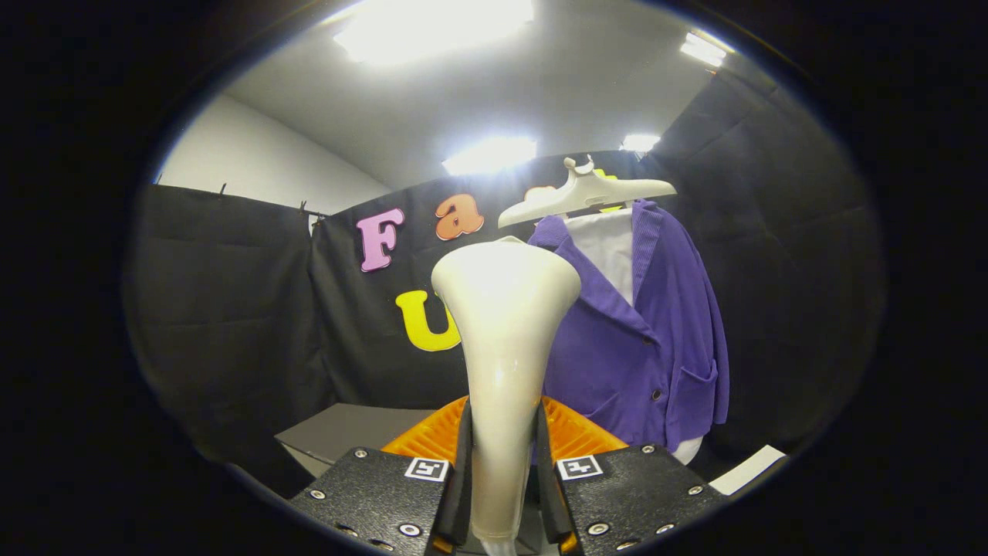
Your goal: Iron the clothes twice with a garment steamer, once on the left side and once on the right side.
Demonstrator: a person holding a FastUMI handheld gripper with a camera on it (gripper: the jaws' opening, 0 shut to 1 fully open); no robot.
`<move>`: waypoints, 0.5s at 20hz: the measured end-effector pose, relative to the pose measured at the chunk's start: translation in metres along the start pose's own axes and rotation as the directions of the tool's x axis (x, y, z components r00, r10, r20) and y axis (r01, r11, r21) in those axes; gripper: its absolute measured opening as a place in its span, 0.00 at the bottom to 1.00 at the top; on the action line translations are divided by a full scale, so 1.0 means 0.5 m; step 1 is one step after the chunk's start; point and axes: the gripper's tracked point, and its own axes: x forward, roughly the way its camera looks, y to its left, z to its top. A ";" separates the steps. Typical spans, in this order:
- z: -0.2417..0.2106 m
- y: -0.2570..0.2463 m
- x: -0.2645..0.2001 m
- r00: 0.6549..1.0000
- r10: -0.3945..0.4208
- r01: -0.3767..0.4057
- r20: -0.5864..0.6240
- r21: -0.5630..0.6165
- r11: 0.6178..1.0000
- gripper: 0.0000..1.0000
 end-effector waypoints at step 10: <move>0.076 -0.080 0.216 0.997 -0.077 0.077 0.011 -0.010 0.997 0.36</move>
